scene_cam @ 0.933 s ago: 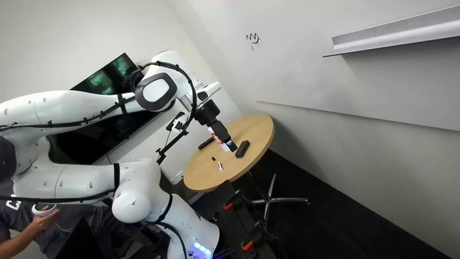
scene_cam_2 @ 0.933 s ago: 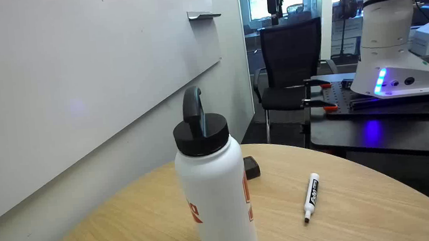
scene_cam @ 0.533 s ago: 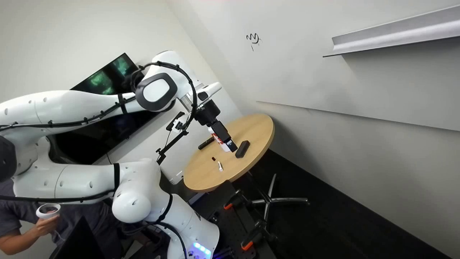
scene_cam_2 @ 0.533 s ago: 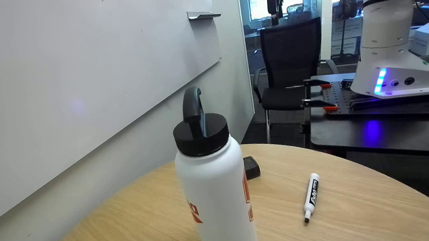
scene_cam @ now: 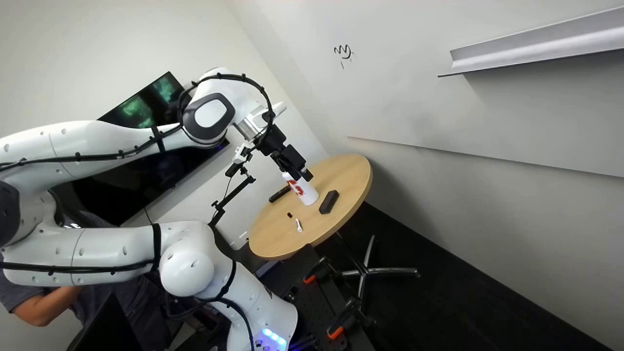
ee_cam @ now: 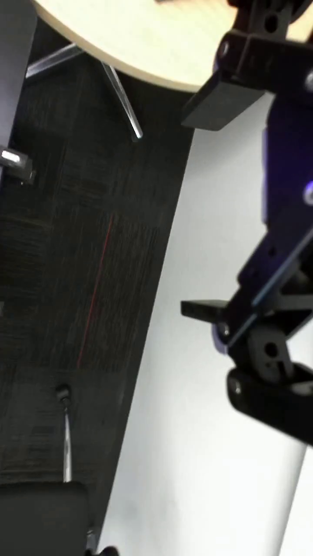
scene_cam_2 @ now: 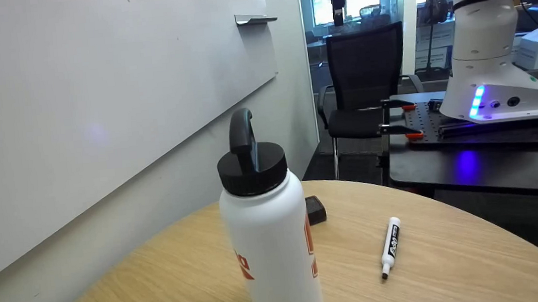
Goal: Use the black marker on the table to write on the whiteboard
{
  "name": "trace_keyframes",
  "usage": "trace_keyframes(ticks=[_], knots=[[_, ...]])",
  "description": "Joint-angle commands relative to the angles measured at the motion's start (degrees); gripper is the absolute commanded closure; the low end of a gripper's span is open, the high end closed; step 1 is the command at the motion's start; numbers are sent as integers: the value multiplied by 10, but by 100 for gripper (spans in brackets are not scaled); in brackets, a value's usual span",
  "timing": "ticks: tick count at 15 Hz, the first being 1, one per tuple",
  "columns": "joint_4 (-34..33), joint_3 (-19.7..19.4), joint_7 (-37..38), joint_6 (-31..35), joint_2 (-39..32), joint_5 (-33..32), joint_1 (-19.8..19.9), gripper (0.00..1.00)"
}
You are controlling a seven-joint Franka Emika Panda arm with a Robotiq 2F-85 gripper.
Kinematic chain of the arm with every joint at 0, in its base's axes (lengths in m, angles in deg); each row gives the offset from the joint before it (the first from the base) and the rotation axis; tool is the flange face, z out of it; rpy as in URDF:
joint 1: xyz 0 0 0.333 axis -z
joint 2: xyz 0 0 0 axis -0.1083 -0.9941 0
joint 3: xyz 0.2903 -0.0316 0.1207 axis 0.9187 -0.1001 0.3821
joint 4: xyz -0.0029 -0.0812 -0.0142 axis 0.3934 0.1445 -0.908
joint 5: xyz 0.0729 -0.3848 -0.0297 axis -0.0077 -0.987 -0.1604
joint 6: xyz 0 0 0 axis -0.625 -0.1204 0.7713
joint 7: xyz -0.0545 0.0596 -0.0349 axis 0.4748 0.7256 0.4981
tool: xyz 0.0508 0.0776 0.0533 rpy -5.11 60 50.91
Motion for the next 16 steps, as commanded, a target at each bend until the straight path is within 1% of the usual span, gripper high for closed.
trace_keyframes(ticks=[1, 4, 6, 7, 8, 14, 15, 16], knots=[[-13, 45, -18, -8, 3, 51, -87, 0], [-13, 90, -24, 4, -5, 88, -162, 0], [-7, 104, -43, 11, -3, 108, -204, 0], [-9, 106, -12, -2, 1, 93, -177, 0], [-9, 112, -10, -2, 1, 96, -189, 0], [-9, 110, -8, -2, 1, 95, -179, 0], [-7, 119, -11, 15, -4, 91, -184, 0], [-5, 126, -29, 37, -15, 96, -200, 0]])
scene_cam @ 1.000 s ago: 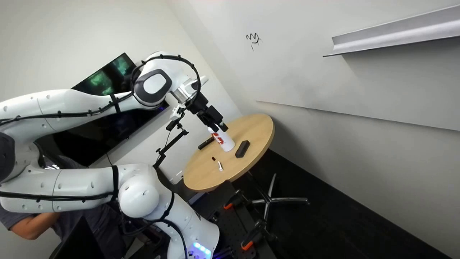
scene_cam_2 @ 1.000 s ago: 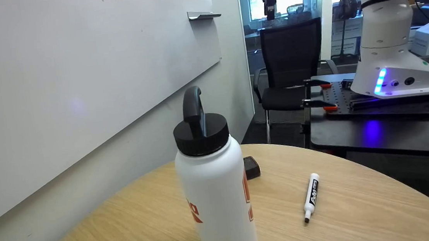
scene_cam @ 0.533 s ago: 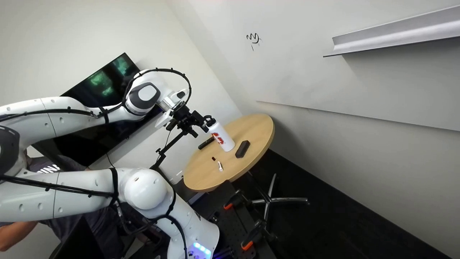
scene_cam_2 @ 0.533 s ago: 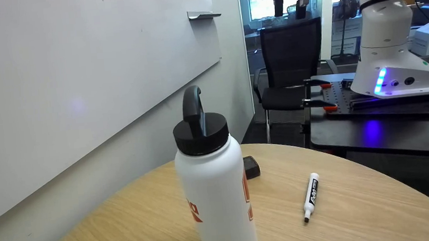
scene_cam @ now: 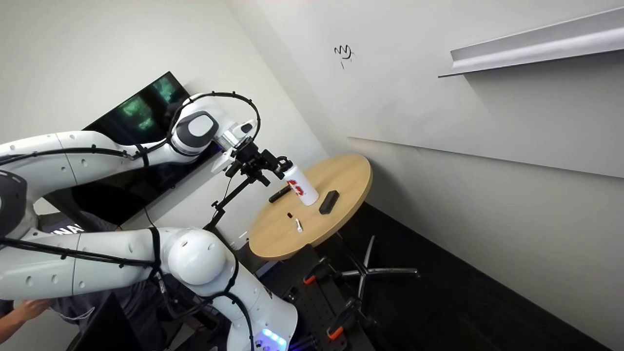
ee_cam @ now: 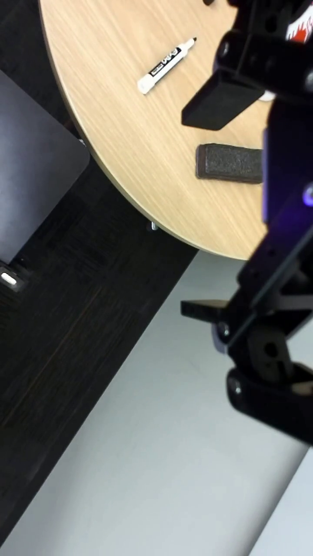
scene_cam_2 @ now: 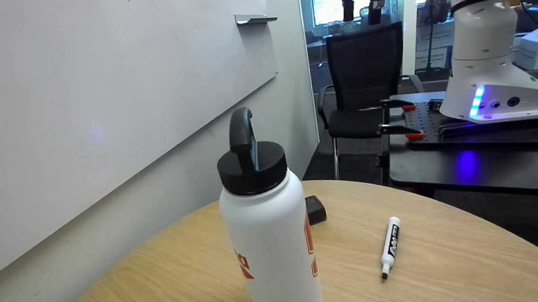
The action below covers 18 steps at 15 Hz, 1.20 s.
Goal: Use the black marker on the table to write on the whiteboard
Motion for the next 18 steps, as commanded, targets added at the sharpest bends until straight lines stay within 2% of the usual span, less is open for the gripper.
trace_keyframes(ticks=[1, 3, 7, 8, 10, 13, 14, 16, 18], knots=[[2, 27, -36, 52, -29, 1, -30, 0], [4, 53, -50, 111, -65, 5, -57, 0], [-12, 101, -59, 273, -191, -16, -94, 0], [-19, 123, -73, 318, -233, -13, -86, 0], [-27, 138, -111, 398, -299, -14, -80, 0], [-55, 116, -203, 513, -406, 12, -98, 0], [-18, 116, -132, 471, -331, -18, -107, 0], [-28, 111, -142, 482, -364, -20, -104, 0], [-27, 108, -141, 482, -360, -21, -109, 0]])
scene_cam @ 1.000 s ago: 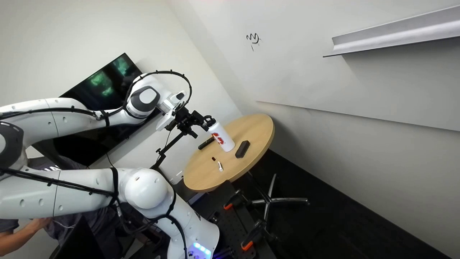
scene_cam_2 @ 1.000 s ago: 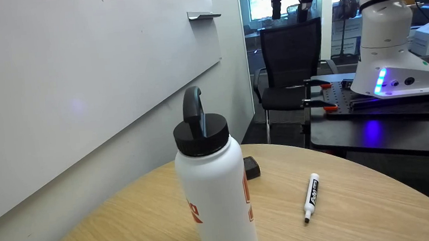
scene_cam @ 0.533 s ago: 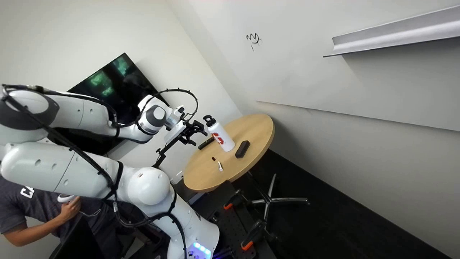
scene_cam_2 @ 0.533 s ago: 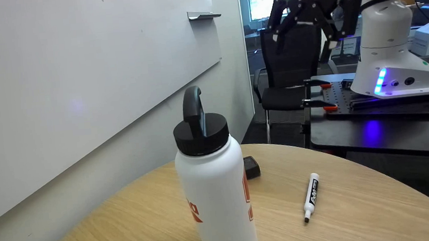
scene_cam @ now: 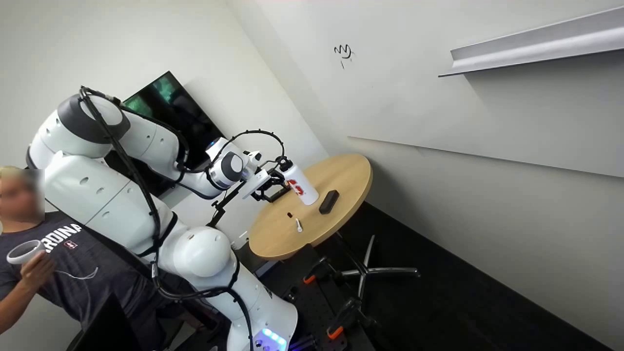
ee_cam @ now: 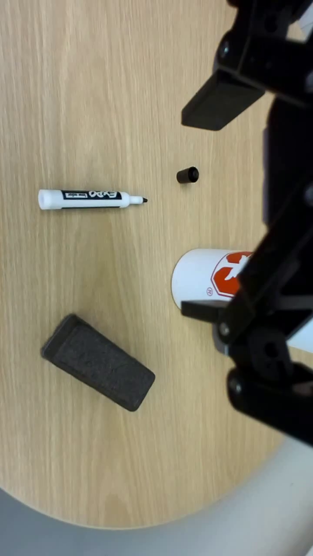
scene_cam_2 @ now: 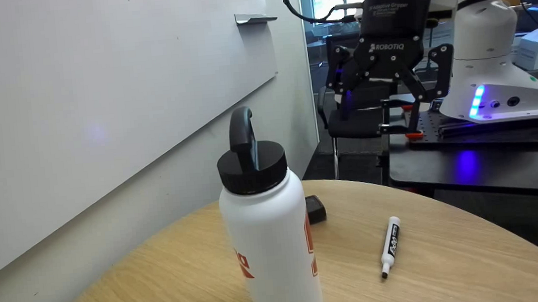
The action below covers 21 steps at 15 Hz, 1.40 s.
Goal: Use the black marker on the table to write on the whiteboard
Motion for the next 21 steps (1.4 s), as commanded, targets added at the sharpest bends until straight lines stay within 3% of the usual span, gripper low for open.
trace_keyframes(ticks=[1, 2, 6, 10, 15, 21], knots=[[0, -15, 10, 0, 2, -12, -14, 0], [0, -15, 10, 0, 3, -12, -16, 0], [-4, 32, 75, -20, -27, -169, 44, 0], [-12, 46, 161, -8, -83, -306, 64, 0], [-45, 18, 198, 23, -185, -416, 55, 0], [-106, -18, 190, 54, -303, -466, 39, 0]])
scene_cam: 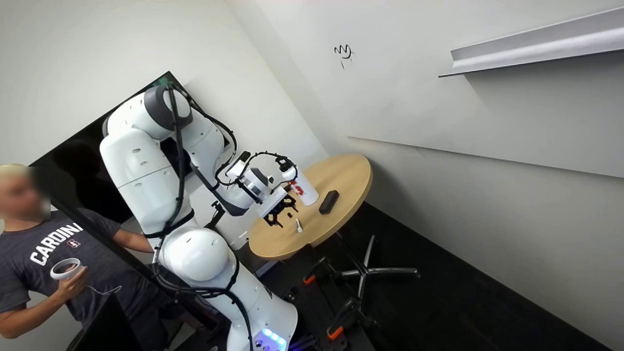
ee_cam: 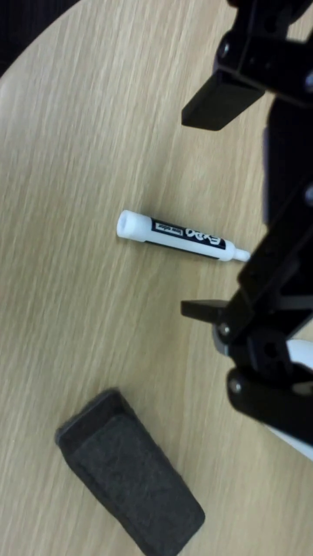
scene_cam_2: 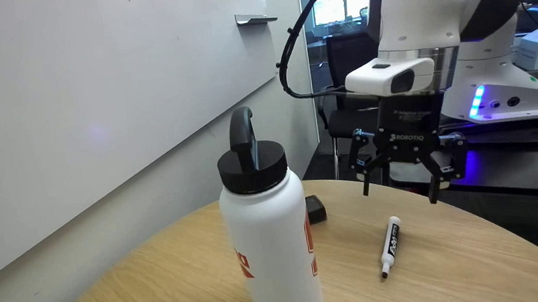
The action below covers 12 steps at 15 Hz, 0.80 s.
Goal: Use the black marker on the table to write on the whiteboard
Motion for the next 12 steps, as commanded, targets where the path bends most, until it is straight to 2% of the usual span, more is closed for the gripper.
trace_keyframes(ticks=[1, 7, 12], knots=[[-43, -24, -1, 35, -75, -25, -12, 0], [-58, -47, 6, 108, -121, -51, -26, 0], [-62, -126, 45, 132, -107, -49, -99, 0]])
